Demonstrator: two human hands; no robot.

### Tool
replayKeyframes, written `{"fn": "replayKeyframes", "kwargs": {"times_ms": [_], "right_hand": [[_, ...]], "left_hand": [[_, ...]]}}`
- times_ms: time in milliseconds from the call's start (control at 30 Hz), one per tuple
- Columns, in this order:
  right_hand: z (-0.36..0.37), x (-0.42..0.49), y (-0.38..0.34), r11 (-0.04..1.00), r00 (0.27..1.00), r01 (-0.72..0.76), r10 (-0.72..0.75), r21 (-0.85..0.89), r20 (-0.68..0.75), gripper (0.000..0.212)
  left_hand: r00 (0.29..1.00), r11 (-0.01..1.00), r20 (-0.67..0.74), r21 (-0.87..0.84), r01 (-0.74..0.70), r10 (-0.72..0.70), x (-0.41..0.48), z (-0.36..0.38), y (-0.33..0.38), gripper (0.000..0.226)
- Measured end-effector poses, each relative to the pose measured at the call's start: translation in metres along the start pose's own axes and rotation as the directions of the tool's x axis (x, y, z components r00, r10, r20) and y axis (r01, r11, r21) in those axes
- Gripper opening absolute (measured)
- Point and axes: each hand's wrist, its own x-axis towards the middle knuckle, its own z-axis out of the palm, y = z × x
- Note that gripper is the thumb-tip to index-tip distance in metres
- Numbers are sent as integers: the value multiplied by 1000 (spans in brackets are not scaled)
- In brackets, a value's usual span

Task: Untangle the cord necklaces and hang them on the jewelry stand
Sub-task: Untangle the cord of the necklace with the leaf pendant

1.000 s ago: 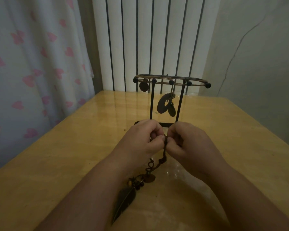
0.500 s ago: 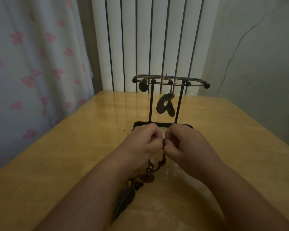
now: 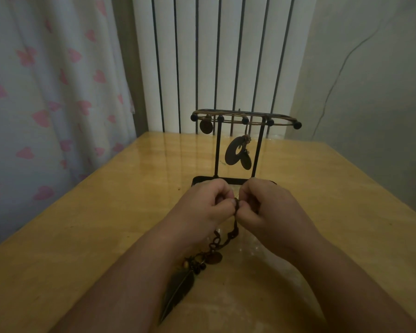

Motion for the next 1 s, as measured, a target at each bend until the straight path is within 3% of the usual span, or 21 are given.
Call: {"fn": "replayKeyframes", "kwargs": {"times_ms": [267,533,800,1000], "right_hand": [[-1,1,3,1000,1000,4,-4,-7,3,12],[-1,0,3,1000,1000,6,-6,6,6,15],[1,1,4,1000,1000,10,-10,-1,27,10],[4,-1,4,995,1000,-4,3,95,12,9]], "left_hand": [[998,1000,-65,-17,-20,19,0,0,-1,22],[999,999,-43,-43,4,-6,0,1,-3,22],[998,999,55,-39,24,-22,-1,-1,1,23],[993,995,108,-90,51,-41,-1,-2,1,18]]}}
